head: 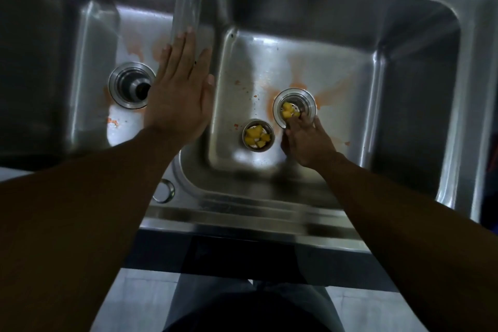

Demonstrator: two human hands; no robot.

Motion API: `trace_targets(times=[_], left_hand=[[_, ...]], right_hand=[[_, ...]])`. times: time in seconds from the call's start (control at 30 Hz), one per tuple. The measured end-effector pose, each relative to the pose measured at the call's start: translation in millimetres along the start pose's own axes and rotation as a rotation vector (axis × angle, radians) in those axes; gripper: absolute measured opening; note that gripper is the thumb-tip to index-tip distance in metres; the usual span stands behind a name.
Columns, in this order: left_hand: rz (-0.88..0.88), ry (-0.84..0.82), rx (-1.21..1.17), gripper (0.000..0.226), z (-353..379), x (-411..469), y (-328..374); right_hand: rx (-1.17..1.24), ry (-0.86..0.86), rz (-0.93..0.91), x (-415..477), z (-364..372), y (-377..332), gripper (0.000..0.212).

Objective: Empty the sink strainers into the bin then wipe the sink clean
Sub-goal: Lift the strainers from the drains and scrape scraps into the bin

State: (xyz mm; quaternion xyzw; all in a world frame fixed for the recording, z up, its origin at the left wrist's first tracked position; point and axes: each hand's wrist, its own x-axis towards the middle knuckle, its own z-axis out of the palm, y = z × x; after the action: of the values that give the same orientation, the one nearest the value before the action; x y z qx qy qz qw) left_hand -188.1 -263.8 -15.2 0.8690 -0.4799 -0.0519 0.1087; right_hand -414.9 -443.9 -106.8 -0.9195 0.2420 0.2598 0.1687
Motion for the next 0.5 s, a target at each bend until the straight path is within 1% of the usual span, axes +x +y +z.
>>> trace_targets(times=[0.1,0.2,0.5], left_hand=[[0.001,-0.002,0.003,0.057,-0.7,-0.1,0.4],[-0.001,0.0,0.008,0.056,-0.2,0.0,0.4],[0.007,0.033,-0.002,0.055,1.0,-0.2,0.7]], right_hand=[[-0.034,-0.009,0.0,2.5,4.0,0.3,0.049],[-0.046,0.006,0.003,6.2,5.1,0.6,0.047],[-0.011,0.147,0.054,13.4,0.4,1.7,0.045]])
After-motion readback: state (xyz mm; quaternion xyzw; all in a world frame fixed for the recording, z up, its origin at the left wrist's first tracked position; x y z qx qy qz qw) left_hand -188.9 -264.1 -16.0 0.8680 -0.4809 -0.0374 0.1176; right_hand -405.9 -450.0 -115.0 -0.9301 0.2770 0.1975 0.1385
